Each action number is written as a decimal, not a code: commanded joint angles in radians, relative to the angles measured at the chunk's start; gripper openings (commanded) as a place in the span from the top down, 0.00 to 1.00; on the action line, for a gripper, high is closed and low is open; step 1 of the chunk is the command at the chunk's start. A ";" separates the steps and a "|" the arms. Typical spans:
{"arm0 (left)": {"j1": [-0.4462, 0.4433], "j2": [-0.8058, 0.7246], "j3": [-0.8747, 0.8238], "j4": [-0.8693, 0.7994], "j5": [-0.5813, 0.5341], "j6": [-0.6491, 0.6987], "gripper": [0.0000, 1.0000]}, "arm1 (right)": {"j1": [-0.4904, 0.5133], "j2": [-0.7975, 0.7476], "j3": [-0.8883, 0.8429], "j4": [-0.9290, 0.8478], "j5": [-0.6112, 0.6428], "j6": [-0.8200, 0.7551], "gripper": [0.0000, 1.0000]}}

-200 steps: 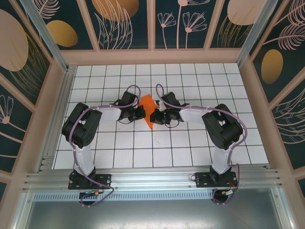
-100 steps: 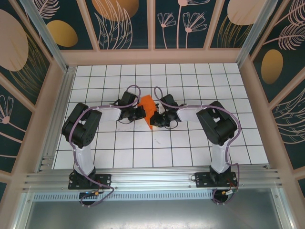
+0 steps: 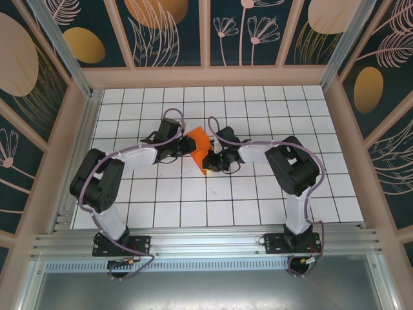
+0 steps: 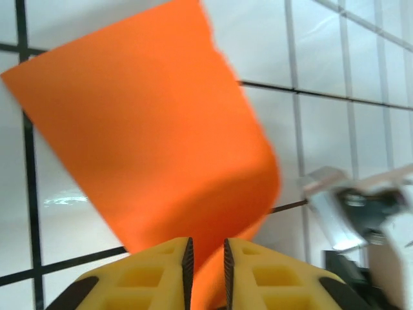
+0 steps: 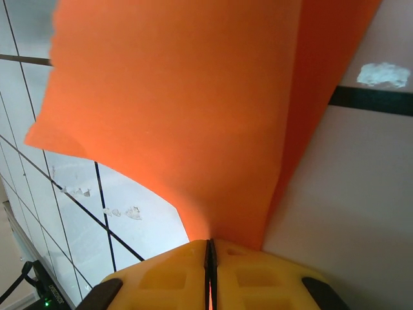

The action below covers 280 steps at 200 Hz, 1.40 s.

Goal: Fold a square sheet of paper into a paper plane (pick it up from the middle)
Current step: Third fold the triangle at the center of the table.

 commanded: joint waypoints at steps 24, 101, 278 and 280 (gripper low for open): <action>-0.017 0.003 -0.073 0.088 0.069 -0.062 0.91 | 0.005 0.054 0.002 -0.068 0.046 0.010 0.89; -0.046 0.122 -0.050 0.092 0.065 -0.083 0.91 | 0.006 0.070 0.009 -0.074 0.043 0.016 0.90; -0.049 0.227 0.068 -0.204 -0.100 0.037 1.00 | -0.052 0.071 0.113 0.036 0.018 0.051 0.94; -0.049 0.228 0.069 -0.207 -0.101 0.039 1.00 | -0.053 0.074 0.114 0.035 0.019 0.052 0.94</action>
